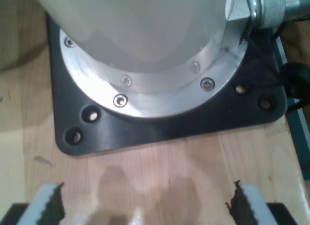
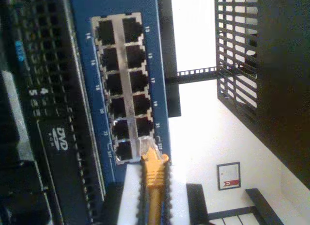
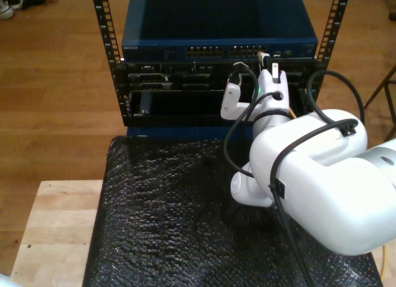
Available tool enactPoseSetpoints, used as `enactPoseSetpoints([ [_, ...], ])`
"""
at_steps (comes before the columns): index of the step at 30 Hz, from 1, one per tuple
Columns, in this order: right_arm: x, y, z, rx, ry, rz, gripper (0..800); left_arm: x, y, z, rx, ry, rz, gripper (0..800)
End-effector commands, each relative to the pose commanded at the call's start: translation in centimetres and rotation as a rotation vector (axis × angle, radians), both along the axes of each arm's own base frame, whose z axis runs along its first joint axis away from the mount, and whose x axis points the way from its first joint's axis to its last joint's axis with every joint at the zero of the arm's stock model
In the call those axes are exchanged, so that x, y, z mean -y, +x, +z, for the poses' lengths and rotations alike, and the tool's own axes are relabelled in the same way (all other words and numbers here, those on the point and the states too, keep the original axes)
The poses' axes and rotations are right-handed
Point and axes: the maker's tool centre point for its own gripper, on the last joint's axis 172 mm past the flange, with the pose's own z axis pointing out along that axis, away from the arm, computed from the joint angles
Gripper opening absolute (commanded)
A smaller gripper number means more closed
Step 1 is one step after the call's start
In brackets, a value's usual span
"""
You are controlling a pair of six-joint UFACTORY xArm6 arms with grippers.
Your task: Grab the cable and plug it in
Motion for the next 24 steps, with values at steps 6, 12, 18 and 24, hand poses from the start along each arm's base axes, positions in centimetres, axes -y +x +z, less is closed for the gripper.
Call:
enactPoseSetpoints([
  [6,0.34,0.24,-0.11,0.001,-0.001,-0.006,0,-0.03,0.00,0.02,0.000,0.002,0.000,800],
  [12,0.31,0.29,0.02,0.004,0.002,-0.006,0,0.00,0.00,0.00,0.000,0.000,0.000,800],
  [18,0.16,0.37,0.15,0.008,0.000,-0.002,0,0.00,0.00,0.00,0.000,0.000,0.000,800],
  [24,-0.38,0.63,0.25,0.014,-0.005,0.012,0,0.00,0.00,0.00,0.000,0.000,0.000,800],
])
